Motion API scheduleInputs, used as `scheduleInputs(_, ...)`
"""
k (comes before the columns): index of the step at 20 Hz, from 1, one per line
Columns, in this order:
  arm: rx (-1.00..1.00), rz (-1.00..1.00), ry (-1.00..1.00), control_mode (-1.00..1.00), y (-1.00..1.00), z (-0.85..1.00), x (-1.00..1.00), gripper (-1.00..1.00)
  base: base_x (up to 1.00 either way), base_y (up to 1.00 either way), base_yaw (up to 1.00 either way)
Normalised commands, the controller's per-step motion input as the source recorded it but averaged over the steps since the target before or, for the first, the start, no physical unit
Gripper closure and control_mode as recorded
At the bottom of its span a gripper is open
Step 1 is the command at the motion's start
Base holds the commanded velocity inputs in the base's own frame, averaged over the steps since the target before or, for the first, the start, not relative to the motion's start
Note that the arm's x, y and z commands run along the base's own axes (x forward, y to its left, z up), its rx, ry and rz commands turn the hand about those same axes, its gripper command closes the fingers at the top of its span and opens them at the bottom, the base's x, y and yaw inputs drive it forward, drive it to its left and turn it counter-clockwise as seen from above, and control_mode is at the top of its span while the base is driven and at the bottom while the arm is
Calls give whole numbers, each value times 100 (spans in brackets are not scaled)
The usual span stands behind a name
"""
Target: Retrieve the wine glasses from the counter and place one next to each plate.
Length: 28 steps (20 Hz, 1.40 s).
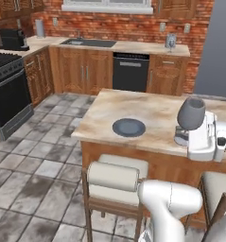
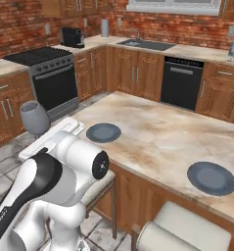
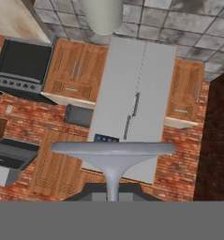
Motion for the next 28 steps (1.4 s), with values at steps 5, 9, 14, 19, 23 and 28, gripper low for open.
scheduleInputs(5, 0, 0, 0, 100, 0, 0, 0, 100, 13, -86, 34)
scheduleInputs(9, 0, 0, 0, 100, 0, 0, 0, 100, 16, -69, 28)
scheduleInputs(14, 0, 0, 0, 100, 0, 0, 0, 100, 27, -52, 8)
scheduleInputs(19, 1, -2, 1, -100, -19, 0, 16, 100, 17, -20, -3)
scheduleInputs(23, 0, -1, 1, -100, -55, 0, 52, 100, 0, 0, 0)
scheduleInputs(28, 0, 0, 1, -100, -51, -16, 56, 100, 0, 0, 0)
